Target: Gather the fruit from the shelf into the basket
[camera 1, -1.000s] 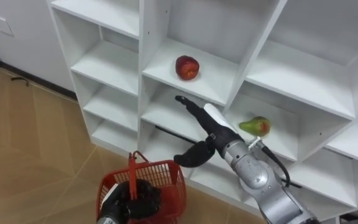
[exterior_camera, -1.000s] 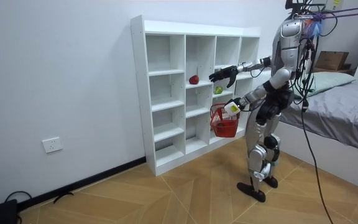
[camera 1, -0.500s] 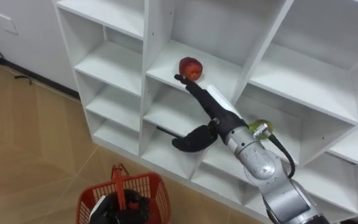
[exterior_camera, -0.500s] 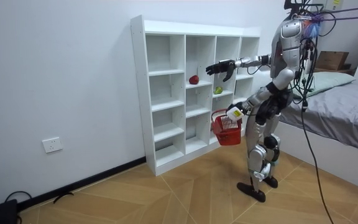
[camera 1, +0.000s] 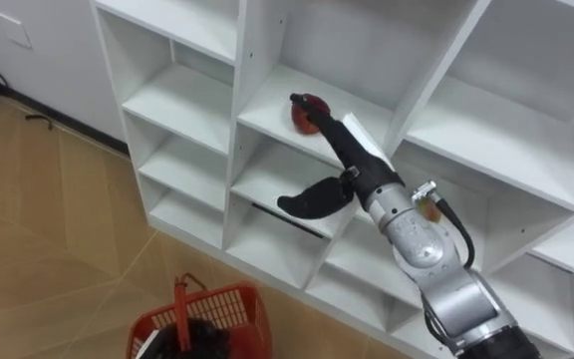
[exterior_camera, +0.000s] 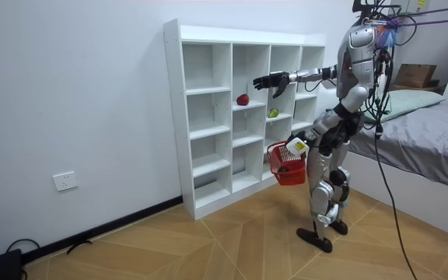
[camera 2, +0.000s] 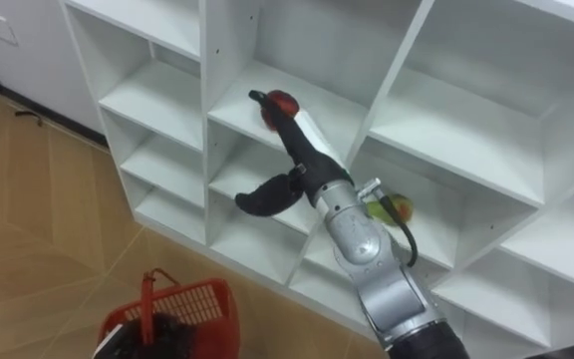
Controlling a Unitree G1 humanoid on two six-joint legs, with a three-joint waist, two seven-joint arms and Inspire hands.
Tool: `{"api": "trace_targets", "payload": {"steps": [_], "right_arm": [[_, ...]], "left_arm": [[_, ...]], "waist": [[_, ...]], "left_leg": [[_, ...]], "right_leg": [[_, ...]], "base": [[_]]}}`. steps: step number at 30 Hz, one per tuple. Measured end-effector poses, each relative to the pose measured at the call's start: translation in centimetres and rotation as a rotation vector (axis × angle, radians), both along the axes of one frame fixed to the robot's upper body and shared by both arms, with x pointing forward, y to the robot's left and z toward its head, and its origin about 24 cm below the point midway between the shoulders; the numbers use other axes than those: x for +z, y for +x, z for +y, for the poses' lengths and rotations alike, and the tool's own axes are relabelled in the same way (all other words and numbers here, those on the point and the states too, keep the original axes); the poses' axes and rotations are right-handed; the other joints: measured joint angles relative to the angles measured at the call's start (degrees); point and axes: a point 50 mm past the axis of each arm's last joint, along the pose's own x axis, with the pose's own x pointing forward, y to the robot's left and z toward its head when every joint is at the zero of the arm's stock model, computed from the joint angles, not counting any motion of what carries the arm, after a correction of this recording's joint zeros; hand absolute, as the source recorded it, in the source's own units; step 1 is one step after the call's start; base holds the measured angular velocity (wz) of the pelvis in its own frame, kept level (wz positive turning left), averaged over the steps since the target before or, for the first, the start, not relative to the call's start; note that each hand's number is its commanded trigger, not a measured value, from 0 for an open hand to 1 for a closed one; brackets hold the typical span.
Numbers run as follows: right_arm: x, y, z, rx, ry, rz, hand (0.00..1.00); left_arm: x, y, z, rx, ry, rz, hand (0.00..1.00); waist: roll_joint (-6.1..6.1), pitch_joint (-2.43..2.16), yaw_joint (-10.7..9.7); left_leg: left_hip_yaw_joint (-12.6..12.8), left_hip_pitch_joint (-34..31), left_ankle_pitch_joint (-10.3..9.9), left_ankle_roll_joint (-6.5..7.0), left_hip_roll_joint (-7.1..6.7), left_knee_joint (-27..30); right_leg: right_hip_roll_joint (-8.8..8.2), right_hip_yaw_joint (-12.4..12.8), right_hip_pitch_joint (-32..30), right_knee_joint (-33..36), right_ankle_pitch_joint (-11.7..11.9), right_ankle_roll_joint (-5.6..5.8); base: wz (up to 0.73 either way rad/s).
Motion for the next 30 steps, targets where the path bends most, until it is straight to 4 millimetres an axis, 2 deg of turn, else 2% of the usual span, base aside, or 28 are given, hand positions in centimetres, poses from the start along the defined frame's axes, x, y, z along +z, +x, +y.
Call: {"api": "trace_targets", "payload": {"steps": [3,7,10,15,19,22,23,30], "right_arm": [[0.4,0.3,0.0,-0.012,-0.003,-0.021,0.00],[0.1,1.1,-0.4,-0.038,0.005,0.006,0.00],[-0.5,1.5,-0.7,-0.065,0.025,0.049,0.00],[-1.4,2.4,-1.8,-0.153,0.003,0.073,0.00],[-1.5,2.9,-3.5,-0.256,0.009,0.066,0.00],[-0.9,3.6,-4.0,-0.287,-0.007,0.042,0.00],[-0.5,3.8,-4.2,-0.293,-0.012,0.029,0.00],[-0.9,5.2,-5.5,-0.352,-0.043,0.073,0.00]], "left_arm": [[0.0,-0.2,0.4,0.018,0.003,0.004,1.00],[-0.1,-0.4,1.0,0.027,0.020,0.011,1.00],[-0.2,-1.0,1.7,0.040,0.034,0.027,1.00],[-0.3,-1.3,2.0,0.062,0.038,0.036,1.00],[-0.2,-1.1,2.2,0.079,0.037,0.027,1.00],[-0.1,-1.0,2.4,0.085,0.041,0.024,1.00],[-0.1,-0.9,2.5,0.084,0.042,0.021,1.00],[0.2,-0.1,2.8,0.074,0.054,0.003,1.00]], "waist": [[-0.37,0.11,0.5],[-1.58,0.28,1.1],[-2.30,0.04,1.4],[-2.40,0.12,1.7],[-2.56,0.07,2.7],[-2.98,0.23,3.0],[-3.14,0.53,3.2],[-3.86,0.59,4.1]], "left_leg": [[-0.1,-0.2,0.0,-0.05,0.00,-0.2],[-0.6,-0.5,0.1,-0.13,-0.03,0.0],[-1.3,-0.5,0.1,-0.14,-0.08,0.0],[-2.3,-0.7,0.1,-0.09,-0.46,0.2],[-3.1,-1.8,0.1,-0.06,-0.78,0.6],[-3.2,-3.1,0.1,-0.05,-0.80,1.2],[-3.3,-3.7,0.1,-0.05,-0.80,1.5],[-3.6,-7.6,0.1,-0.08,-0.77,3.3]], "right_leg": [[0.02,-0.2,0.1,0.0,0.0,0.06],[-0.02,-1.5,0.3,0.0,0.0,0.07],[-0.01,-1.8,0.4,0.0,0.0,0.07],[-0.23,-2.4,0.6,-0.1,-0.1,0.10],[-0.48,-3.3,-0.1,-0.1,-0.2,0.41],[-0.48,-3.5,-1.2,-0.1,-0.2,0.40],[-0.47,-3.5,-1.5,-0.1,-0.2,0.40],[-0.48,-4.7,-4.6,0.1,-0.2,0.32]], "base": [[0.00],[0.11],[0.11],[0.08],[0.09],[0.05],[0.00],[0.07]]}}
